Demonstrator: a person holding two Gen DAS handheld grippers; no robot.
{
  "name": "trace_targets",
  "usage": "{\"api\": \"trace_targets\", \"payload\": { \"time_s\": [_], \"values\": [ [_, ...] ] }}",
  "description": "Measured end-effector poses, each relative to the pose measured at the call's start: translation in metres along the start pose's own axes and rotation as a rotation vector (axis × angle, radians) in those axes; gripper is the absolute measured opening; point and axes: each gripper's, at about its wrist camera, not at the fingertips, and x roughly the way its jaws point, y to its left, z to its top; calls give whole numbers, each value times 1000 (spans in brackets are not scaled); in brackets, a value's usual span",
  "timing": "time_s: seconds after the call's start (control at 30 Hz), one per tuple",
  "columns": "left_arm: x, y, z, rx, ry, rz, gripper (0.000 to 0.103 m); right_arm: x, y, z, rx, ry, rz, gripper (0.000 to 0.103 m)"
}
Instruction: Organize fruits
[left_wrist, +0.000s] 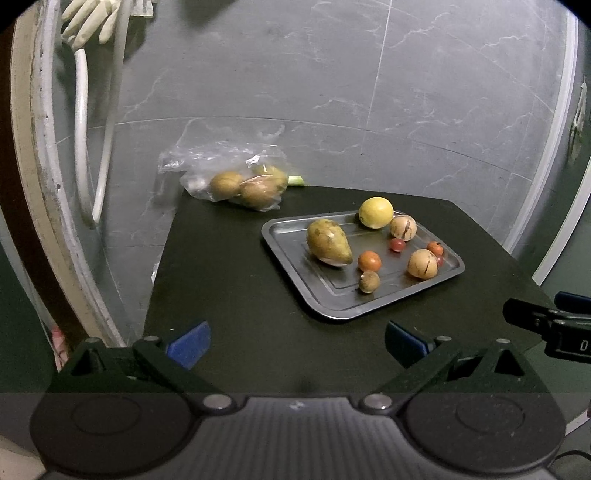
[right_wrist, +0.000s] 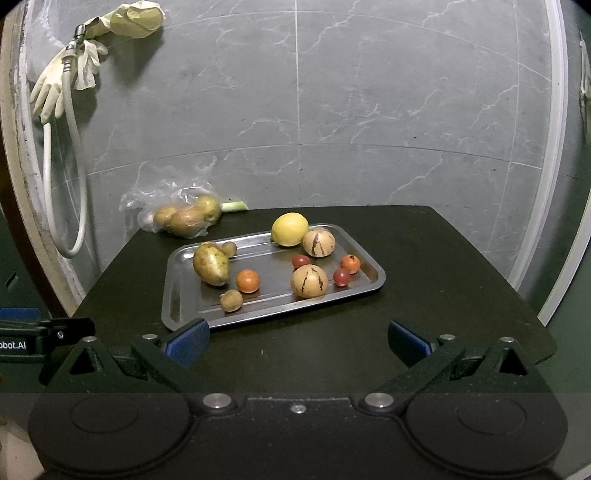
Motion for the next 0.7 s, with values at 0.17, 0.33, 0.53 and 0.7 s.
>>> {"api": "trace_targets", "payload": {
  "time_s": [0.17,0.33,0.53,0.7],
  "values": [
    [0,1,0,1,1,-1,103,-1,0,0,-1,-1,1,102],
    [0,1,0,2,1,-2,103,-1,1,0,0,0,-1,102],
    [0,1,0,1,1,-1,103,-1,0,0,-2,2,2,102],
    [0,0,0,0,1,0,103,-1,0,0,-2,2,2,102]
  ]
}}
